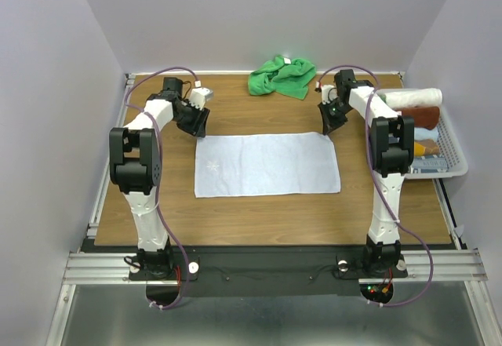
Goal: Roll the towels
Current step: Fold the towel
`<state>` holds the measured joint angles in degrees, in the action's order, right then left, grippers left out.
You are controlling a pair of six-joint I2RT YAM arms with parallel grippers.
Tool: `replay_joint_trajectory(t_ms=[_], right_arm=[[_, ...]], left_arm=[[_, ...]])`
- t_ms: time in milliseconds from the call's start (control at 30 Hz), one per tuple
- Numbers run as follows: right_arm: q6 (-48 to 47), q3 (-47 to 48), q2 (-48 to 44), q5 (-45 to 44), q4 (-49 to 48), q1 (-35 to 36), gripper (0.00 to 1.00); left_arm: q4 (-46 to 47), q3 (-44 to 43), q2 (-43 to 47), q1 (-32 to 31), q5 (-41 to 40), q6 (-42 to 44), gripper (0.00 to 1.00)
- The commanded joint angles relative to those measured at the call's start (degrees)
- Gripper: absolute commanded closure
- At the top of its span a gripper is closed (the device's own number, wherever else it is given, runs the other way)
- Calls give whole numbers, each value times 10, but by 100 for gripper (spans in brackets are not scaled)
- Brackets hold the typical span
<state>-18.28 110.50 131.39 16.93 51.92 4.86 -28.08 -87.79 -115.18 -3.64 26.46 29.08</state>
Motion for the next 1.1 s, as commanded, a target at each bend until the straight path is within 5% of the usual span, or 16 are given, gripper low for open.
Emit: replay_joint_trajectory(t_ms=[0, 433, 500, 600, 733, 867, 1067], right_arm=[[-8, -4, -19, 15, 10, -4, 99], [-12, 16, -40, 7, 11, -12, 99], [-12, 16, -43, 10, 10, -13, 99], [-13, 14, -47, 10, 12, -15, 99], [-14, 10, -48, 14, 12, -14, 99], [-17, 10, -48, 15, 13, -15, 99], [-20, 10, -50, 16, 15, -15, 99]], left_arm=[[-11, -28, -4, 3, 12, -3, 45], [-14, -55, -18, 4, 24, -5, 78], [-21, -58, -21, 6, 32, -6, 78], [-21, -63, -25, 7, 31, -12, 47], [-33, -70, -31, 11, 46, -11, 36], [-49, -79, -48, 12, 46, -10, 37], [-51, -80, -54, 14, 61, -6, 61]])
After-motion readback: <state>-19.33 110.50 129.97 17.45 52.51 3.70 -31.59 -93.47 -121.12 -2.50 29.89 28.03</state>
